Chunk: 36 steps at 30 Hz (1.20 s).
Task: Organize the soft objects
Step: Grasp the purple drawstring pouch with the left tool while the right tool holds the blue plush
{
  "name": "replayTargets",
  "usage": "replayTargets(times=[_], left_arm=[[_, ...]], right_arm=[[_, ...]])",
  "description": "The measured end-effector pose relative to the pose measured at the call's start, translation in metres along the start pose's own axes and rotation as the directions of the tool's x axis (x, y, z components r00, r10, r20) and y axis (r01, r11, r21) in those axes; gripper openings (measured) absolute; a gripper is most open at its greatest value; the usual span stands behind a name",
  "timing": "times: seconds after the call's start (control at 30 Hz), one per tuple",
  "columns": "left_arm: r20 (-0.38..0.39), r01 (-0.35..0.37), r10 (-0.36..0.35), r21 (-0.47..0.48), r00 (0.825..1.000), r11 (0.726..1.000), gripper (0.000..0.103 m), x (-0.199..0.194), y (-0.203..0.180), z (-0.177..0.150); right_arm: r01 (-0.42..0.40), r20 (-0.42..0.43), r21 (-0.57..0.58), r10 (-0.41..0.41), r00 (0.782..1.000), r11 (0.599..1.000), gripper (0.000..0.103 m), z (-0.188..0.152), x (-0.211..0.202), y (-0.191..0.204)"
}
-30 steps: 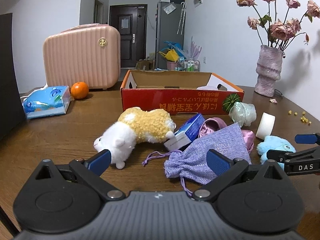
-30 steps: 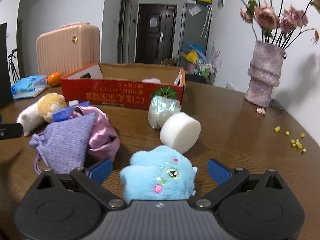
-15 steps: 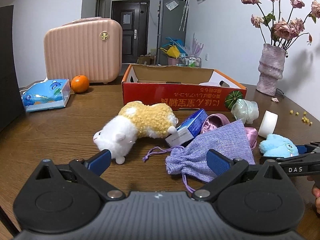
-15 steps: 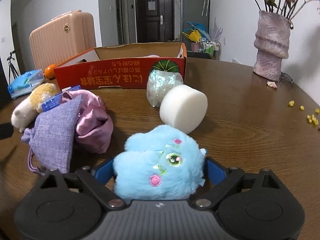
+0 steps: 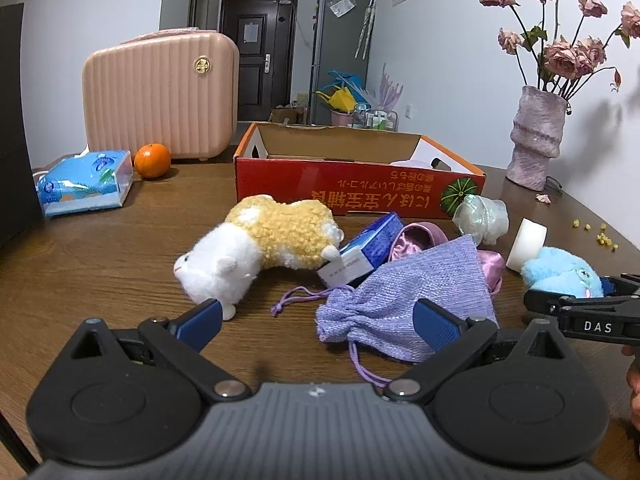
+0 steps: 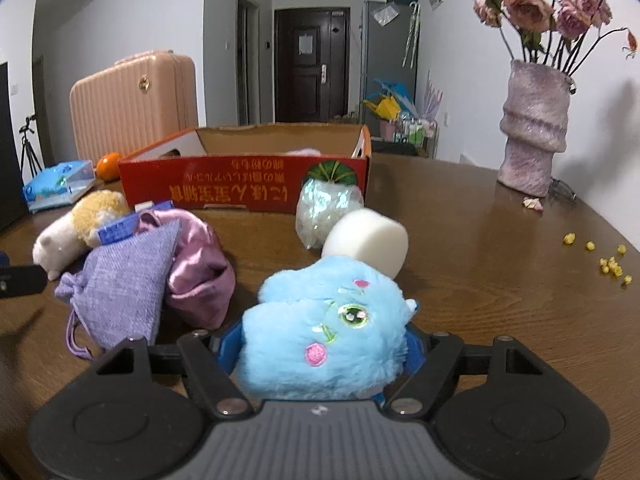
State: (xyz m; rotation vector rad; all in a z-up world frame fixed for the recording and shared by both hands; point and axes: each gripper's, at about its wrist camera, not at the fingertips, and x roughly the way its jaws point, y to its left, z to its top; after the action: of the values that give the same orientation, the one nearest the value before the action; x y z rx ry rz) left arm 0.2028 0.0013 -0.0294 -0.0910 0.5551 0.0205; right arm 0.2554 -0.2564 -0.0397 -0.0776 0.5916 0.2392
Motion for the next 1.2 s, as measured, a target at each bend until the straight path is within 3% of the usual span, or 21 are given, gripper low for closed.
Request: replayTargets(times=[0.3,0.67,0.83,1.2], left_arm=[[-0.03,0.044,-0.044,-0.004,0.999,0.999,0.103,0.006,-0.023,0.004],[-0.051,0.062,-0.06,0.051,0.997,0.997,0.103,0.023,-0.061,0.009],[-0.069,0.011,-0.005,0.094,0.998,0.995,0.103,0.037,-0.077,0.007],[-0.086,-0.008,0.02,0.139,0.996,0.99,0.103,0.052,-0.083,-0.001]], right_arm=[[0.002,0.078,0.02,-0.004,0.997,1.0,0.074,0.002,-0.02,-0.004],[-0.001,0.106,0.058,-0.005,0.994,0.998,0.074,0.002,-0.029,-0.01],[-0.01,0.116,0.056,0.004,0.993,0.998,0.074,0.002,-0.032,-0.01],[-0.01,0.114,0.055,0.004,0.993,0.998,0.074,0.002,-0.031,-0.01]])
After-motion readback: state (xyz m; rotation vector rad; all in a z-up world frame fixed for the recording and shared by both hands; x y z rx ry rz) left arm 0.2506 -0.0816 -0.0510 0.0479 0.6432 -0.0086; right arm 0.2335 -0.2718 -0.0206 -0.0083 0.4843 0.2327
